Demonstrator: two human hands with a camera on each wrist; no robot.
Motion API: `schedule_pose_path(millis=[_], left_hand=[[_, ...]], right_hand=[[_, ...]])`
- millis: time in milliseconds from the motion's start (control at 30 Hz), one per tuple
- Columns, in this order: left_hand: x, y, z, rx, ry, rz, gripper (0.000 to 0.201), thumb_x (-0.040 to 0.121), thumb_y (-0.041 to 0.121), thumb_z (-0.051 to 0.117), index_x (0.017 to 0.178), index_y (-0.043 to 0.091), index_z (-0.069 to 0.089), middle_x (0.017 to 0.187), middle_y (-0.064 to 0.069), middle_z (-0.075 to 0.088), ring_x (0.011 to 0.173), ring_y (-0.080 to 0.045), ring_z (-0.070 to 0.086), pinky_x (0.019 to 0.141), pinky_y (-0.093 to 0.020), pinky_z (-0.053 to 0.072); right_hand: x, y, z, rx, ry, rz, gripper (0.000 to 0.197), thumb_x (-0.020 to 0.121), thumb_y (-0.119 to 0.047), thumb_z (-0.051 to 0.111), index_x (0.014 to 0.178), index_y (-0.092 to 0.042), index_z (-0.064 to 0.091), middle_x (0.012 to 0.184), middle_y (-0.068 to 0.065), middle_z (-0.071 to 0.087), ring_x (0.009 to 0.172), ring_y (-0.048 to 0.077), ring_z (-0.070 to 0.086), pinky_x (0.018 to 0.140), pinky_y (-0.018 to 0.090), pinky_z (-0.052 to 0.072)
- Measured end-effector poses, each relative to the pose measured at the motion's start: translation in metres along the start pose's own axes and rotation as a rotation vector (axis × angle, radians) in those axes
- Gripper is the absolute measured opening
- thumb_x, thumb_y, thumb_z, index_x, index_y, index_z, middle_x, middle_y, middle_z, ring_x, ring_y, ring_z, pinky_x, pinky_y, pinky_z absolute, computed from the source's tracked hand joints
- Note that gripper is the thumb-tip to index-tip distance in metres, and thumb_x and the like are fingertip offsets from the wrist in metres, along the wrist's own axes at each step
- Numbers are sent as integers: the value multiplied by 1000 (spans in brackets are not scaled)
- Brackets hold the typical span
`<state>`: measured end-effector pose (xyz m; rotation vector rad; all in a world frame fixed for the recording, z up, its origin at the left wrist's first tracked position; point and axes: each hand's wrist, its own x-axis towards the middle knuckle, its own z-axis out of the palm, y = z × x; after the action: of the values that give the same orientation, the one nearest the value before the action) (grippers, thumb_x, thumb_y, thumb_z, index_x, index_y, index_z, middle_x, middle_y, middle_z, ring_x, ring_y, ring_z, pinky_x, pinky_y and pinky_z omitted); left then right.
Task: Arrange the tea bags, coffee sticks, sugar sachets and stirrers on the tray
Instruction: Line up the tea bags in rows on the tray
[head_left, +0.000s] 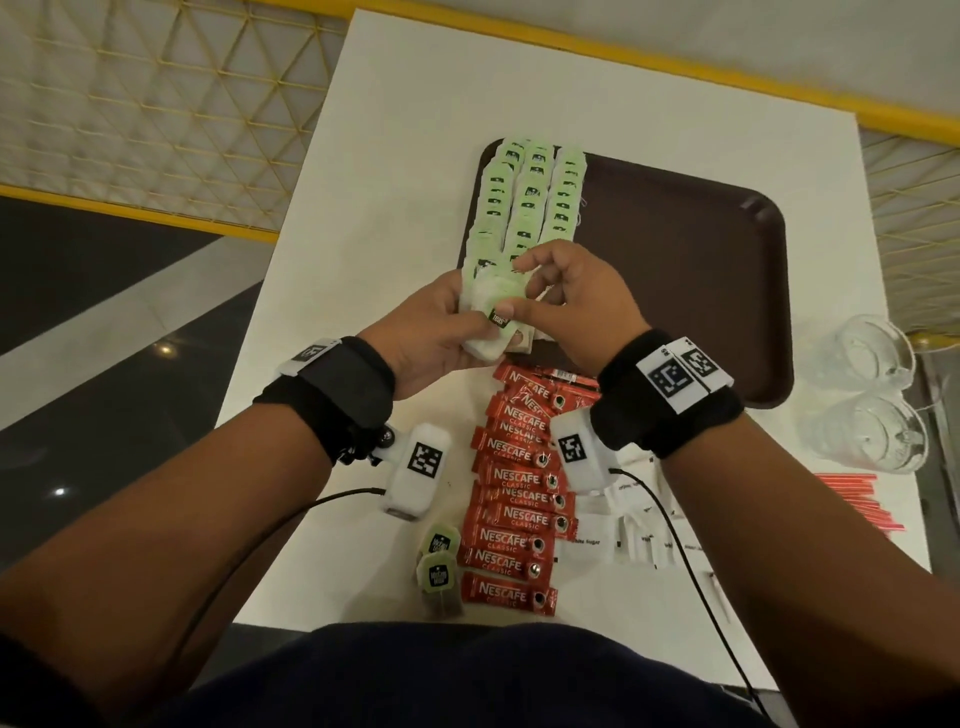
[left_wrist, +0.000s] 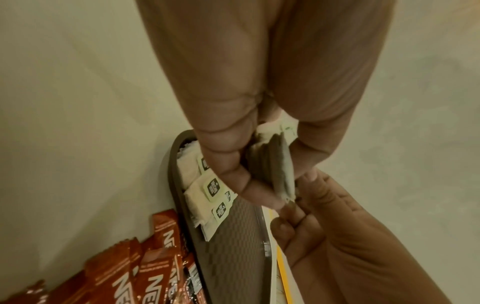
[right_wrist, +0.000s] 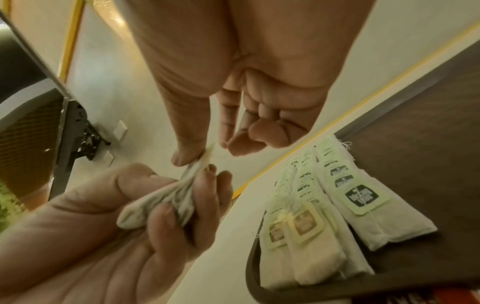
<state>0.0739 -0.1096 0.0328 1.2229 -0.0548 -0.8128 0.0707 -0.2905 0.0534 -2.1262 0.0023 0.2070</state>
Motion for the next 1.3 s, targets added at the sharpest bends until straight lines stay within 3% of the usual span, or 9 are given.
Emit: schedule_pose_path(millis=[67, 133, 300, 467, 600, 767, 900, 1033, 1300], left_hand=[[8, 2, 1, -27, 47, 40, 51, 92, -15, 44, 130, 17, 53, 114, -4, 68, 102, -21, 67, 81, -35, 56], [17, 2, 3, -44, 92, 68, 49, 91, -15, 50, 126, 18, 55, 116, -5, 70, 107, -22, 67, 81, -36, 57], [37, -6, 5, -34, 164, 66, 60, 82, -4, 72, 136, 7, 48, 127, -18, 64, 117, -36, 62, 91, -52, 55], [52, -13, 5, 33, 211, 48, 69, 75, 2, 78, 136, 8, 46, 128, -17, 63, 116, -35, 63, 91, -61, 52], [60, -16, 6, 112, 218, 51, 71, 72, 7, 82, 134, 10, 49, 126, -10, 65, 116, -28, 64, 93, -54, 54], [65, -19, 7, 157, 219, 34, 69, 73, 18, 81, 134, 14, 49, 128, -6, 64, 118, -23, 62, 95, -50, 54], [65, -21, 7, 233, 238, 40, 67, 73, 22, 82, 131, 13, 51, 124, -4, 66, 113, -21, 65, 93, -47, 55], [68, -22, 6, 140, 274, -1, 44, 93, 11, 63, 134, 10, 47, 130, -8, 62, 115, -22, 64, 92, -44, 56], [59, -20, -5, 11, 335, -1, 39, 100, 8, 52, 137, 9, 44, 128, -10, 64, 107, -24, 69, 86, -33, 58]], right_hand=[[0, 7, -2, 41, 60, 49, 32, 79, -37, 78, 102, -21, 63, 84, -1, 61, 63, 4, 51, 61, 18, 46], [-2, 14, -3, 94, 65, 117, 27, 82, -39, 76, 93, -18, 64, 82, 5, 63, 67, 9, 56, 64, 25, 49], [-4, 25, 5, 288, 21, 209, 15, 85, -22, 75, 86, -10, 65, 75, 7, 64, 63, 11, 58, 54, 17, 47], [7, 34, 2, 407, 75, 260, 10, 86, -15, 74, 83, -14, 64, 75, 7, 67, 69, 18, 58, 56, 23, 48], [13, 43, -2, 456, 84, 291, 16, 82, -8, 76, 86, -14, 62, 78, 9, 65, 67, 18, 60, 54, 20, 48], [16, 53, -6, 552, 61, 359, 18, 85, -6, 73, 97, -13, 61, 82, 4, 67, 64, 8, 65, 54, 17, 49], [16, 62, -4, 502, 8, 341, 12, 88, -11, 70, 95, -6, 63, 88, 13, 65, 72, 15, 60, 60, 21, 49], [16, 69, -11, 546, 50, 364, 9, 91, -10, 67, 88, -13, 59, 90, 11, 69, 70, 13, 65, 60, 24, 54], [15, 88, -16, 137, 30, 363, 14, 85, -17, 74, 89, -18, 61, 88, 7, 71, 74, 16, 67, 64, 28, 57]])
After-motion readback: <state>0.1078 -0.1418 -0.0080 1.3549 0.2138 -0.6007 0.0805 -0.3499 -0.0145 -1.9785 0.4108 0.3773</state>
